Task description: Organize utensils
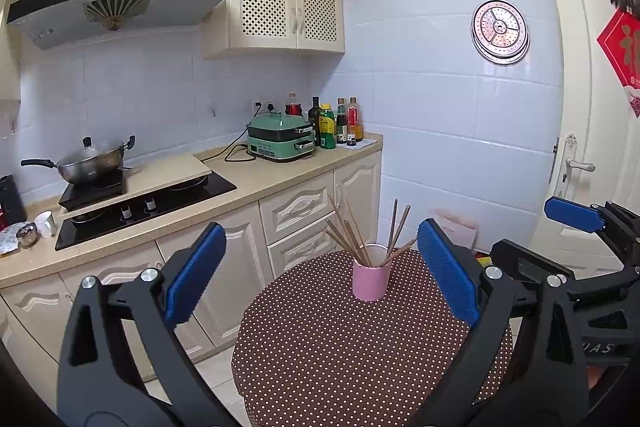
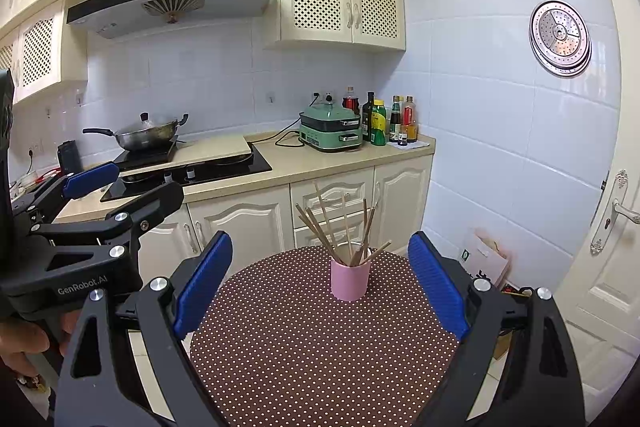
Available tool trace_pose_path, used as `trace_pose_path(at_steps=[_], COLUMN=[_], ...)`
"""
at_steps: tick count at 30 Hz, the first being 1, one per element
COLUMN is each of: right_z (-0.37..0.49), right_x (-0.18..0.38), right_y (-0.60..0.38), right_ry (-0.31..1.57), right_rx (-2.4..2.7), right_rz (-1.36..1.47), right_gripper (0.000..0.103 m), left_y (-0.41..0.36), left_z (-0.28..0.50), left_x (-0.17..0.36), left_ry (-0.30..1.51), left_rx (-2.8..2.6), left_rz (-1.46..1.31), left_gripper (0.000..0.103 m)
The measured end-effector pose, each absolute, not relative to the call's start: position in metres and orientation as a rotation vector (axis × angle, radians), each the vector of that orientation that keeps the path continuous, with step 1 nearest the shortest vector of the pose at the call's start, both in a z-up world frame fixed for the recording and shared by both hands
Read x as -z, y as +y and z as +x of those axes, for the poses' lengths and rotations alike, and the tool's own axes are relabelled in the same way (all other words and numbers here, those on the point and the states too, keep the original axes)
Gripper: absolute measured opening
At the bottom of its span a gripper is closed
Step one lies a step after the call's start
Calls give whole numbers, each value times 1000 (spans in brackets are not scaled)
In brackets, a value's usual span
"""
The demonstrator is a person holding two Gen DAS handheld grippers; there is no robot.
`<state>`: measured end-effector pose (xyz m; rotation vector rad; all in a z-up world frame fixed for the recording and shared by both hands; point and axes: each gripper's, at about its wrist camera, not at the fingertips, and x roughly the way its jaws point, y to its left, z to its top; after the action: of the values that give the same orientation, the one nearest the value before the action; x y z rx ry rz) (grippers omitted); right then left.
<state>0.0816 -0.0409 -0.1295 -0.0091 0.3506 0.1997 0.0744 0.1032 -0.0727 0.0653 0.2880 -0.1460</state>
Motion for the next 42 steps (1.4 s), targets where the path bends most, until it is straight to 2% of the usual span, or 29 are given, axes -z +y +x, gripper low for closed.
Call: trace_pose_path(at_steps=[22,30,42], right_z=[112,138,183], right_x=[148,173,236], right_y=[-36,-36,-37], right_ry=[432,528,742], right_rx=[-198,-179,-99], right_rz=[0,8,70], right_gripper=[86,87,87], left_y=[105,102,102], left_z=[110,143,212], left_x=[97,125,198], left_ry=[379,499,740], left_rx=[148,156,175], left_rz=[67,77,121], left_gripper=[95,95,95])
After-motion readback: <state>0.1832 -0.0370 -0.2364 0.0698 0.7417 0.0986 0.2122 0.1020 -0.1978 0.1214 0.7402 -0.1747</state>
